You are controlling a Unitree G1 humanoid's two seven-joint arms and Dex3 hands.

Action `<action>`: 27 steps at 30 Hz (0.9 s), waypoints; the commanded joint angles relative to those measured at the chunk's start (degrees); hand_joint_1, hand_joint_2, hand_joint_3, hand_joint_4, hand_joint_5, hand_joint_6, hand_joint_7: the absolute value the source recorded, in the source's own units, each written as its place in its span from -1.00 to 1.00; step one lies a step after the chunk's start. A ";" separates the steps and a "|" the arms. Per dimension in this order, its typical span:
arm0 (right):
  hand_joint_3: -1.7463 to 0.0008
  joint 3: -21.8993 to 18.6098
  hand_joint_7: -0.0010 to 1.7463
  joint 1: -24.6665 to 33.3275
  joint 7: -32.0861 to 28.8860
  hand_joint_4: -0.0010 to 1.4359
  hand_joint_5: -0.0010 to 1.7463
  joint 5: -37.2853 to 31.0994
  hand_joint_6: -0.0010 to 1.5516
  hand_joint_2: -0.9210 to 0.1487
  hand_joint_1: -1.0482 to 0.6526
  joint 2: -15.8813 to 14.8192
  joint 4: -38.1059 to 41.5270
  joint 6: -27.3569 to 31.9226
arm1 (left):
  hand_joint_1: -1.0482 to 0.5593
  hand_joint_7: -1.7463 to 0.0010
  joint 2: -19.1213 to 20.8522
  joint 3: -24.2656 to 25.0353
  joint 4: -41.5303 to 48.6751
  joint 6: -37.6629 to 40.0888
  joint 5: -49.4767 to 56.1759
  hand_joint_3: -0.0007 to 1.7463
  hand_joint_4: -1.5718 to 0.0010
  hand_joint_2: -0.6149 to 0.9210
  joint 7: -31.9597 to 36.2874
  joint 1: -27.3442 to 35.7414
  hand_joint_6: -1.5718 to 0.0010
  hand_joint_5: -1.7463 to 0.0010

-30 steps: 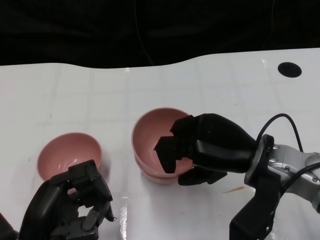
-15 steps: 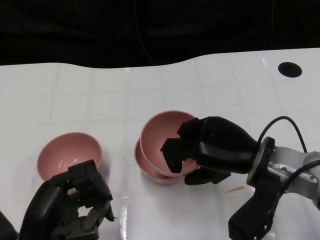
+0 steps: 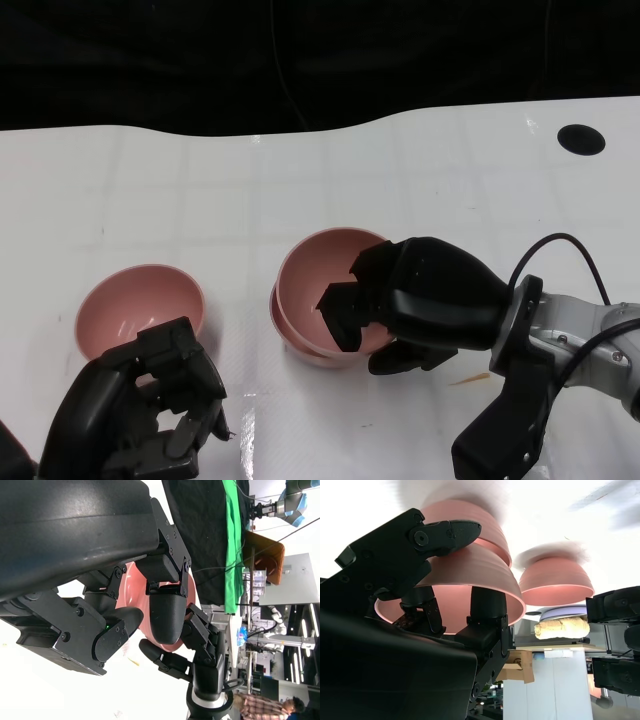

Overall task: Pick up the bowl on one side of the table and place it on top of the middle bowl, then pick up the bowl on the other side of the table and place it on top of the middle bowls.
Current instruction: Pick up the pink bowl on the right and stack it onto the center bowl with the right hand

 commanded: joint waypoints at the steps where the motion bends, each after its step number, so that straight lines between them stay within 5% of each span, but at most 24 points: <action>1: 0.50 0.36 1.00 -1.11 -0.93 0.19 1.00 0.03 -0.27 -0.77 0.02 -0.10 -0.04 0.05 | 0.29 -0.61 0.50 0.10 -0.36 -0.02 0.31 0.29 0.03 0.59 0.40 0.56 0.01 -0.87; 27: 0.57 2.40 1.00 -4.70 -4.03 0.19 1.00 -0.20 -0.27 -0.83 0.04 1.95 3.49 -0.35 | 0.30 -0.63 0.26 -0.24 -0.47 -0.52 0.75 0.32 0.03 0.57 0.68 0.77 0.02 -0.90</action>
